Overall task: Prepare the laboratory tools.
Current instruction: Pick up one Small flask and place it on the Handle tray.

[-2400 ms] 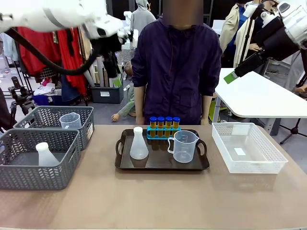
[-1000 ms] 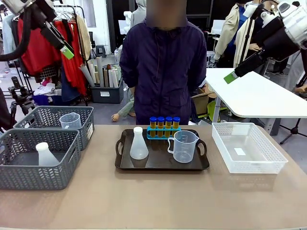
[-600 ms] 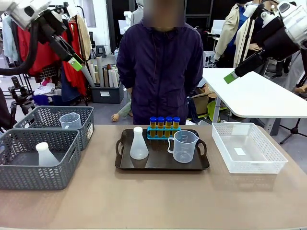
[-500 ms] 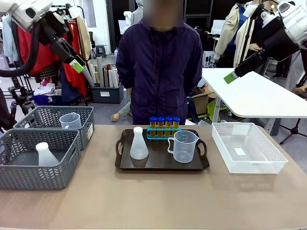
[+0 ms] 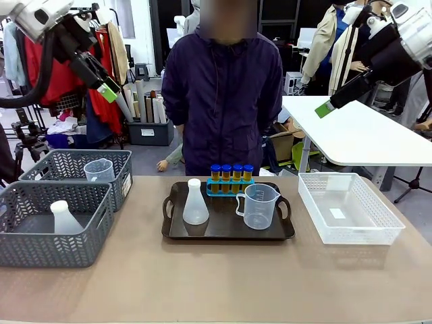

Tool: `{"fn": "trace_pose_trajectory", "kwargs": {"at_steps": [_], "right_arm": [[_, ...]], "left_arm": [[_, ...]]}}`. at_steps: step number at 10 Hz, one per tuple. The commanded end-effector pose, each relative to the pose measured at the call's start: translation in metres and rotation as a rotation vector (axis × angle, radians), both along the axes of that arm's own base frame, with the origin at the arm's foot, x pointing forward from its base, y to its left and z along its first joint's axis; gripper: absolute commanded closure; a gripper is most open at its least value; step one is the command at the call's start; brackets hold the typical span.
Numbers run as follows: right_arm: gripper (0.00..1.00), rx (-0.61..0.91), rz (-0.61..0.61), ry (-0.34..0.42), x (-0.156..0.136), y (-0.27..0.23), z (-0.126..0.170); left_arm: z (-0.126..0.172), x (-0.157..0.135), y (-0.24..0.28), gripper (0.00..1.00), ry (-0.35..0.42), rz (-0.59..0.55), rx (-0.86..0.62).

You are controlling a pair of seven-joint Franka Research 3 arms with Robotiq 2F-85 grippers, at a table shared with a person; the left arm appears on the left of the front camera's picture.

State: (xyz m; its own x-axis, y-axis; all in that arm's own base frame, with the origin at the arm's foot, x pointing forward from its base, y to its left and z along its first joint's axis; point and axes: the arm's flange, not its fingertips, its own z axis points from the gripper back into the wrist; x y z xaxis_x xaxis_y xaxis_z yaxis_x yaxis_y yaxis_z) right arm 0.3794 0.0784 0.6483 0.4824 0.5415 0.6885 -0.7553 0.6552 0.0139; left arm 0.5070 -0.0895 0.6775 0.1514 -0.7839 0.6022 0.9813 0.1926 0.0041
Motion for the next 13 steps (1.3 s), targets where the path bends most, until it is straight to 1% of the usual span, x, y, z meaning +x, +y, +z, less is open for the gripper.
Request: {"fn": "trace_pose_trajectory", "kwargs": {"at_steps": [1,13], "right_arm": [[0.00,0.022,0.014,-0.001,0.0004,-0.0007,0.0011],[0.00,0.022,0.014,-0.001,0.0004,-0.0007,0.0011]], "left_arm": [[0.0024,-0.0015,-0.0002,0.00,-0.001,0.004,-0.007],[0.0024,-0.0015,-0.0002,0.00,-0.001,0.004,-0.007]]}}
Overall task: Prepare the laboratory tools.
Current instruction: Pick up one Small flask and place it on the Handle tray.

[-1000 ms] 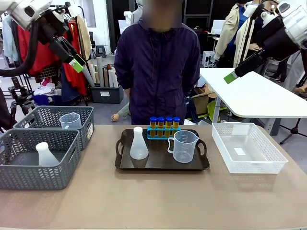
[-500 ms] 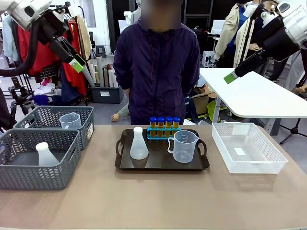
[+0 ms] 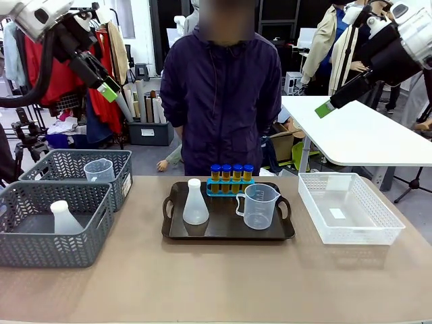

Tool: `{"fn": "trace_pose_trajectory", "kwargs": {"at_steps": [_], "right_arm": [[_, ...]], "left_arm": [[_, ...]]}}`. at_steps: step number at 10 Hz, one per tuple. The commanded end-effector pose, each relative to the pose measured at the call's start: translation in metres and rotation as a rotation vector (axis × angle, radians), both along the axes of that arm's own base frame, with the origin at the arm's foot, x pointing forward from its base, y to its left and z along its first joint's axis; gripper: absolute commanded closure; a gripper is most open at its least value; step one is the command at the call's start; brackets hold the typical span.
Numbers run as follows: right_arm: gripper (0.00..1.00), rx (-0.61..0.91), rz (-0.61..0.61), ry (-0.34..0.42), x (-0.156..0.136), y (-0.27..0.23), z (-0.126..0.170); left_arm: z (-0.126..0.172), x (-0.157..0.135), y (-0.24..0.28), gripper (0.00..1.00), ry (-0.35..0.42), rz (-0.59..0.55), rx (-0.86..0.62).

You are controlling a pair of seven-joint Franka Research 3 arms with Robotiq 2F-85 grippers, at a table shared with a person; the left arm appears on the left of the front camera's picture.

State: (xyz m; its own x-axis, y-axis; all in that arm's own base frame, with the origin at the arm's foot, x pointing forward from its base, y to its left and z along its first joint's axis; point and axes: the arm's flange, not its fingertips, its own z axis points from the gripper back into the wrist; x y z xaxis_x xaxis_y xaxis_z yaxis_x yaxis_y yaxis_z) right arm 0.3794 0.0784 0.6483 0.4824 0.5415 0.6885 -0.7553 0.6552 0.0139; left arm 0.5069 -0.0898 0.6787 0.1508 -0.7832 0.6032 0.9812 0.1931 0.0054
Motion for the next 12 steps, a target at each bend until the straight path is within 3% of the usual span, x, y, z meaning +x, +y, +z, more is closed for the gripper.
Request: {"fn": "trace_pose_trajectory", "kwargs": {"at_steps": [1,12], "right_arm": [[0.00,0.022,0.014,-0.001,0.0004,-0.0007,0.0011],[0.00,0.022,0.014,-0.001,0.0004,-0.0007,0.0011]], "left_arm": [[0.0013,-0.0014,0.0000,0.00,0.000,0.003,-0.006],[0.0013,-0.0014,0.0000,0.00,0.000,0.003,-0.006]]}}
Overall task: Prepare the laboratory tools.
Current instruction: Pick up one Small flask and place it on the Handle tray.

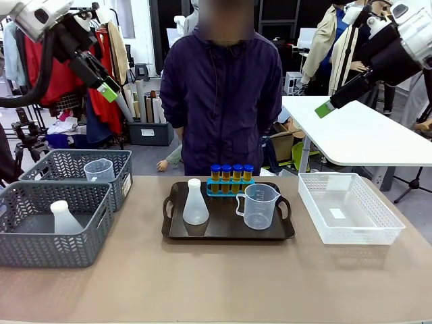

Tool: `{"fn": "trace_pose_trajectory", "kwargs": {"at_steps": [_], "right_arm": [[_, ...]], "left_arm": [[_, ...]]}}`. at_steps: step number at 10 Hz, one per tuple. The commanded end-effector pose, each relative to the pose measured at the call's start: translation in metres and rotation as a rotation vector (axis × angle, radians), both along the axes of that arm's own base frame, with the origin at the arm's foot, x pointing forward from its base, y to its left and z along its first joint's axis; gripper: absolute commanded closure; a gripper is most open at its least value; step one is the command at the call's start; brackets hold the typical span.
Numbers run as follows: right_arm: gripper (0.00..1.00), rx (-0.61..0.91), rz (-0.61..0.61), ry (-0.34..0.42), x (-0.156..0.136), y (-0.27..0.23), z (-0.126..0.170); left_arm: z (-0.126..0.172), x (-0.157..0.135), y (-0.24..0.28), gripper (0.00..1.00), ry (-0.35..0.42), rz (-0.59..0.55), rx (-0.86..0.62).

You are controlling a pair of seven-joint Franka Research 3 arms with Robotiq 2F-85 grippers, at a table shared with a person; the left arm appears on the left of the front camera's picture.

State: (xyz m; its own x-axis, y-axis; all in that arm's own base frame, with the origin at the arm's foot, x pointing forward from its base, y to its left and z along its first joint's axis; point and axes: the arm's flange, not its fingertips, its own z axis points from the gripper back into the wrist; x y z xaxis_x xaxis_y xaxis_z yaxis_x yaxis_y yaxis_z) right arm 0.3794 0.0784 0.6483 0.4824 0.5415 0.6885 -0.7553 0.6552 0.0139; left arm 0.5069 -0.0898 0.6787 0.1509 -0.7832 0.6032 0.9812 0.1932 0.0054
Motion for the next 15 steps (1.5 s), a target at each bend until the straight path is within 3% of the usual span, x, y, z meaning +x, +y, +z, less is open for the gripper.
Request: {"fn": "trace_pose_trajectory", "kwargs": {"at_steps": [1,15], "right_arm": [[0.00,0.022,0.014,-0.001,0.0004,-0.0007,0.0011],[0.00,0.022,0.014,-0.001,0.0004,-0.0007,0.0011]], "left_arm": [[0.0013,-0.0014,0.0000,0.00,0.000,0.003,-0.006],[0.0013,-0.0014,0.0000,0.00,0.000,0.003,-0.006]]}}
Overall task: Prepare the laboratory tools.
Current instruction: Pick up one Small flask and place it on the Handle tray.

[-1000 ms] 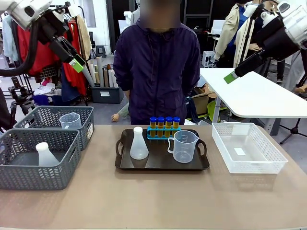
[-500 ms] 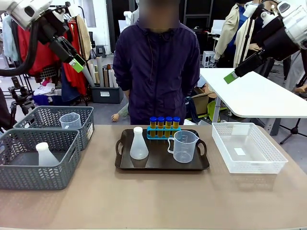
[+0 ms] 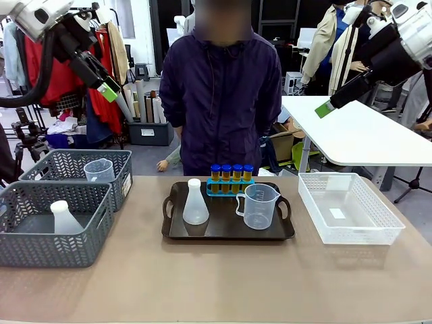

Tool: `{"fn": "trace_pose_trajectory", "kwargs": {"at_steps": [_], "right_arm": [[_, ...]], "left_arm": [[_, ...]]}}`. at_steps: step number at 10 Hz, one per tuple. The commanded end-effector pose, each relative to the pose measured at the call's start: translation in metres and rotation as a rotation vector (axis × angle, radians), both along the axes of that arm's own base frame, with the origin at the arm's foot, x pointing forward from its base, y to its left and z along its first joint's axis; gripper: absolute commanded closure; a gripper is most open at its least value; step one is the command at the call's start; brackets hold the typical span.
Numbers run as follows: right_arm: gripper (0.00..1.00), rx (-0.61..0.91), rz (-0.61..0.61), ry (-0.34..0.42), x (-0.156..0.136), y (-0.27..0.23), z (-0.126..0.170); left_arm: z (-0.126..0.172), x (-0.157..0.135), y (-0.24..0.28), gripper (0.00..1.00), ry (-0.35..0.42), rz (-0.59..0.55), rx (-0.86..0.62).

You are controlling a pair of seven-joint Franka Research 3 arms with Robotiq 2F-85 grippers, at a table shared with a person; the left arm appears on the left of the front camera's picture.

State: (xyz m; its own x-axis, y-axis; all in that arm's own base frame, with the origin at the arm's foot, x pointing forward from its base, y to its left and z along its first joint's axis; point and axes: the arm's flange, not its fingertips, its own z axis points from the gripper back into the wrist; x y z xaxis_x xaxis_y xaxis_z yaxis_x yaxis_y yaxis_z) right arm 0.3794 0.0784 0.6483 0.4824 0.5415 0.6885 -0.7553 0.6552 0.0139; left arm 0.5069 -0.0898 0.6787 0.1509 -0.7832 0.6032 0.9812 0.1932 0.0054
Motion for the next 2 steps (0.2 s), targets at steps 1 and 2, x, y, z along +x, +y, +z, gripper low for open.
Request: {"fn": "trace_pose_trajectory", "kwargs": {"at_steps": [1,2], "right_arm": [[0.00,0.022,0.014,-0.001,0.0004,-0.0007,0.0011],[0.00,0.022,0.014,-0.001,0.0004,-0.0007,0.0011]], "left_arm": [[0.0013,-0.0014,0.0000,0.00,0.000,0.003,-0.006],[0.0013,-0.0014,0.0000,0.00,0.000,0.003,-0.006]]}}
